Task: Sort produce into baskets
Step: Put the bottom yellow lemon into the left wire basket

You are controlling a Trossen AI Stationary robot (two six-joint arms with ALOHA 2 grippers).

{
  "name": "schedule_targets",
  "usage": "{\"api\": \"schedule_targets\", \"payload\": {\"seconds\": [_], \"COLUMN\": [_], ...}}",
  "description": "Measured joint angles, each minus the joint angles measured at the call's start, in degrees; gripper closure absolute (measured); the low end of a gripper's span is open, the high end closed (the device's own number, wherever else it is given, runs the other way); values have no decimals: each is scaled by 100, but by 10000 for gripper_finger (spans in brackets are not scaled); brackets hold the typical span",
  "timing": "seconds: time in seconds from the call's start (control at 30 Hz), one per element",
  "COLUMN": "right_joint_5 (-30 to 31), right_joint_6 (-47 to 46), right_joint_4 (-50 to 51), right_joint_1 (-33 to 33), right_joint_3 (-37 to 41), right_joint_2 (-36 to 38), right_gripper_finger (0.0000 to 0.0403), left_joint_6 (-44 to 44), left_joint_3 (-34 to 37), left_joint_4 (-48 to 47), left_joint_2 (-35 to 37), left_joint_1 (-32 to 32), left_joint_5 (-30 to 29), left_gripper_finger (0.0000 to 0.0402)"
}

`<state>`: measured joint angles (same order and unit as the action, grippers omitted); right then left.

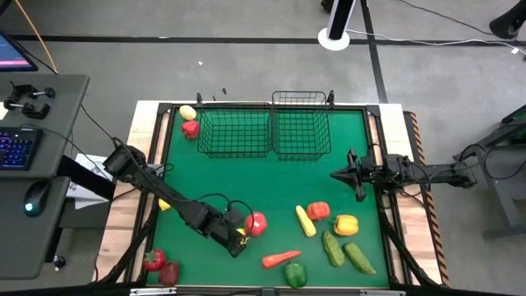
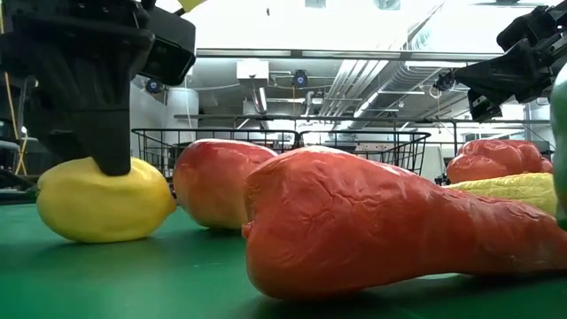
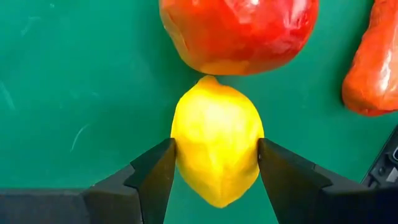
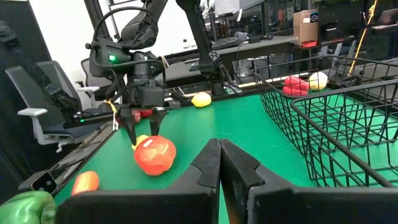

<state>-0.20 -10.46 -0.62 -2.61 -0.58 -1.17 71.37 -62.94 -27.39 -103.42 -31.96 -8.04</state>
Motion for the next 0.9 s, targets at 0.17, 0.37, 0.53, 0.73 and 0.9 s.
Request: {"api": "schedule_targets", "payload": {"seconds": [0.17,0.37,0.53,0.73,0.9], "right_joint_5": [0,1,1,0,-1], "right_joint_6": [0,0,0,0,0], "right_joint_4": [0,0,0,0,2], "right_joint_1": [-1,0,-2,0,0], "right_joint_3": [0,0,0,0,0], "right_joint_2": [0,0,0,0,0], "right_gripper_finger": [402,402,402,402,402], "left_joint_6": [279,85,53,37,-361], "left_joint_3": [13,15,17,49,52], "left_joint_4": [133,496,490,448,167], "left_joint_2": [-74,-192,-190,23,804], "left_joint_1": [8,57,192,400,525], "left_joint_5": [-50,151,392,639,617], "left_gripper_finger": [191,191,201,286,336]}}
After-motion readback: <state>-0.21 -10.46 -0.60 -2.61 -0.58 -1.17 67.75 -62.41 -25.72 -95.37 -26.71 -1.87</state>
